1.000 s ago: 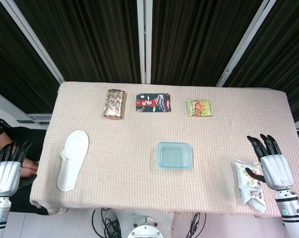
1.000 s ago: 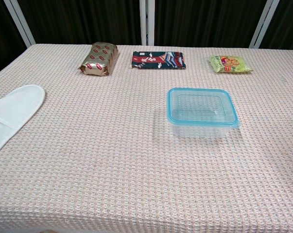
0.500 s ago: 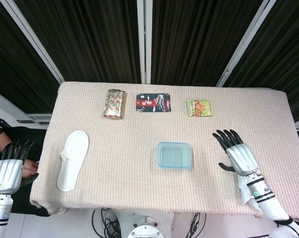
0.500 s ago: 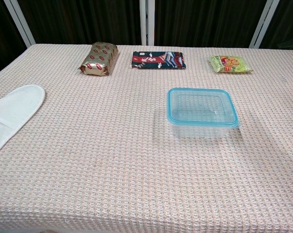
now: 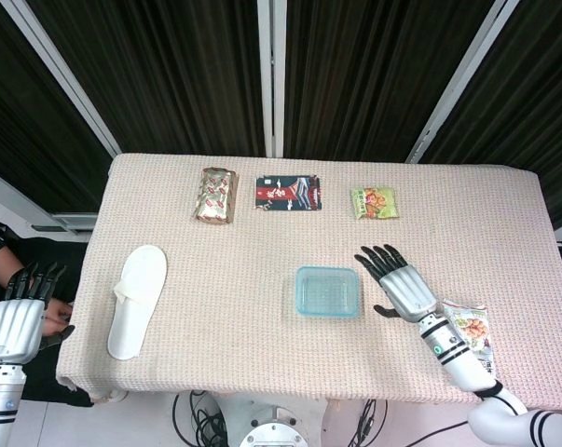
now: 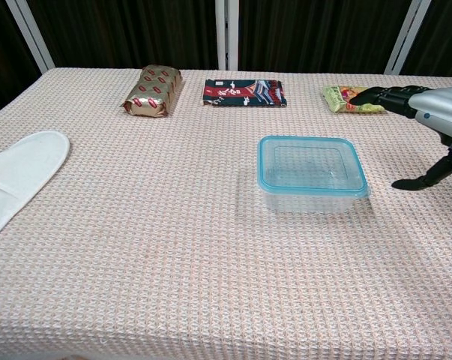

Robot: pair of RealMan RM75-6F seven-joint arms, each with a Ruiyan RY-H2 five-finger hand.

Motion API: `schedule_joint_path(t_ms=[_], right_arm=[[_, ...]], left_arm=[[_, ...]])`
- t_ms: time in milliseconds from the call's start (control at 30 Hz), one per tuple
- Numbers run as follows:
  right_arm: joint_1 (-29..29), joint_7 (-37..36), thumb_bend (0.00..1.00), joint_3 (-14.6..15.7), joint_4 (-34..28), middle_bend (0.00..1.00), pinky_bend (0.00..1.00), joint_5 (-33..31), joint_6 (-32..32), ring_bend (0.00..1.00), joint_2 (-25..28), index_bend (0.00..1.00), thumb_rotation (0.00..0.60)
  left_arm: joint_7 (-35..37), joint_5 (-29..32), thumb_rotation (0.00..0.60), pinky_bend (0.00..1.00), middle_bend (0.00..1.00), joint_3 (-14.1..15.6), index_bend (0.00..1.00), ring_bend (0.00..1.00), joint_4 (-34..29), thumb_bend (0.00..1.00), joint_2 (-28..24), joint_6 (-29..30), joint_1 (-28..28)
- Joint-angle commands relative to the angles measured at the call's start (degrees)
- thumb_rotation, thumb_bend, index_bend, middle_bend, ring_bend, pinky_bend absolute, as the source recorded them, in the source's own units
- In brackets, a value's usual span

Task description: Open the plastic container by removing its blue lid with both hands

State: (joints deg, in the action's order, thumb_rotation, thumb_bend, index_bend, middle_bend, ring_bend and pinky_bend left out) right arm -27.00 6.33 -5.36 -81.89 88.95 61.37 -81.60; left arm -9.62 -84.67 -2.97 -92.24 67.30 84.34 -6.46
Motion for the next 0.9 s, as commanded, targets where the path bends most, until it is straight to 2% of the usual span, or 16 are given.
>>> schedule_joint_path(t_ms=[33,367,633,767,900], right_arm=[[-1.7,0.9,0.08,-0.4,1.1,0.0,0.0,0.5,-0.7,0.0,-2.1,0.0,0.6],[-8.0,0.7,0.08,-2.1,4.9,0.0,0.0,0.4,-4.1,0.0,-10.6,0.0,0.6],[-14.0,4.5,0.08,-5.5,9.2,0.0,0.0,-2.3,-7.9,0.0,-16.5,0.0,0.6],[-15.2,7.0,0.08,-6.6,9.8,0.0,0.0,-4.4,-8.9,0.0,-16.8,0.0,0.6],[-13.3,5.7,0.08,-5.0,4.2,0.0,0.0,-3.9,-6.7,0.0,-12.1,0.0,0.6]], left_arm=[[0.0,-0.1,0.6,0.09,0.09,0.0,0.11,0.0,0.0,0.0,0.0,0.1,0.0],[0.5,-0.4,0.6,0.09,0.09,0.2,0.11,0.0,0.4,0.0,0.0,0.5,0.2],[0.3,-2.8,0.6,0.09,0.09,-0.5,0.11,0.0,0.4,0.0,-1.3,-1.6,-2.6],[1.4,-5.7,0.6,0.09,0.09,-1.4,0.11,0.0,-0.2,0.0,-2.7,-5.7,-7.0],[4.6,-8.9,0.6,0.09,0.09,-3.3,0.11,0.0,0.0,0.0,-3.4,-11.5,-13.8]])
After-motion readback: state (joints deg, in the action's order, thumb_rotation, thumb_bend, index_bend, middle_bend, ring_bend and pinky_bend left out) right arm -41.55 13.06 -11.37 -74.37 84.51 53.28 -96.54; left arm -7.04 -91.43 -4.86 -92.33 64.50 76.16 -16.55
